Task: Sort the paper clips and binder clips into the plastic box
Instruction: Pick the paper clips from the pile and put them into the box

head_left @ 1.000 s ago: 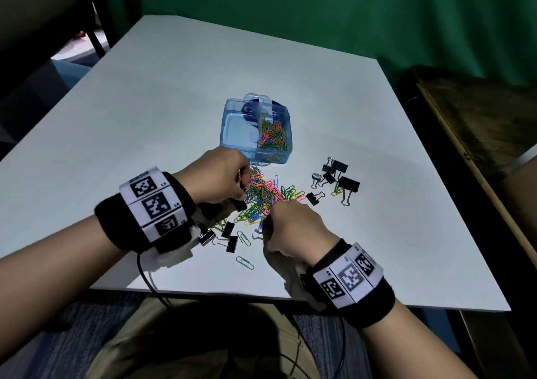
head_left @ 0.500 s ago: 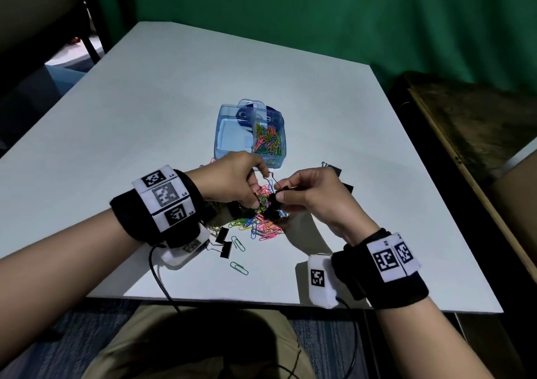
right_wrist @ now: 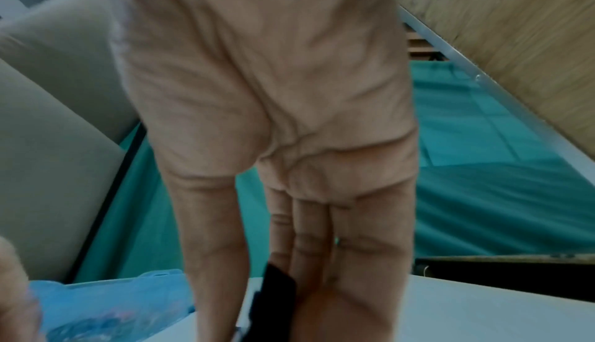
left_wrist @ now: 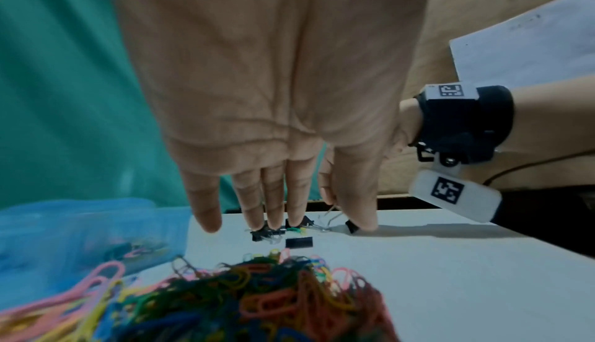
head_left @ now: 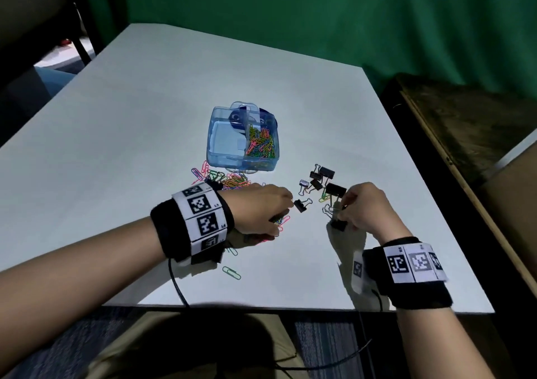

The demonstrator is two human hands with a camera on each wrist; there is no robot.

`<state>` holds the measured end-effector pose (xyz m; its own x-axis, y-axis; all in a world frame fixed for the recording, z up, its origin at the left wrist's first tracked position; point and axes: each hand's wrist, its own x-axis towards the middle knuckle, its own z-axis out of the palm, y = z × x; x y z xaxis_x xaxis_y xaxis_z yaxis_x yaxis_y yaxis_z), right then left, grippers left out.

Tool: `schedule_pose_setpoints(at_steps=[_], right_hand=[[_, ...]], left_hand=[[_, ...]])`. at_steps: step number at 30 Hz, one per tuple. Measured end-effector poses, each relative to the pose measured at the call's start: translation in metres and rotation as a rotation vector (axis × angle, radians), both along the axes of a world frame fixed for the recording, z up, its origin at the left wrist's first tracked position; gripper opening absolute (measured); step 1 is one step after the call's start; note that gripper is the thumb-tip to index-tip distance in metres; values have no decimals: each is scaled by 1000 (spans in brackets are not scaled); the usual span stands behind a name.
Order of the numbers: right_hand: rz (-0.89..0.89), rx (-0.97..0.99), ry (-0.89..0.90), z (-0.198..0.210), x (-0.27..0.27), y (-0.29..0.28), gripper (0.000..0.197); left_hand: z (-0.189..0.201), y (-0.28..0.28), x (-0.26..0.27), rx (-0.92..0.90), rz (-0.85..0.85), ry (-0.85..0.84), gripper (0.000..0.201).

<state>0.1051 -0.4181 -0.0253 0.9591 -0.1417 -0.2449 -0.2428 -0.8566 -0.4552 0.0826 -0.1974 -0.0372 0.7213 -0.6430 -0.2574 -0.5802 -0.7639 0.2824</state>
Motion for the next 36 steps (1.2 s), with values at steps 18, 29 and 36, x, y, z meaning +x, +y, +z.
schedule_pose_setpoints(at_steps=[18,29,36], right_hand=[[446,-47,165,9,-17,28,48],[461,-299,283,-5,-30,45,21],[684,-116,144,-5,-43,95,13]], left_hand=[[7,31,6,4,82,0,33],[16,110,20,81,575,-66,49],[0,120,20,62,589,128,42]])
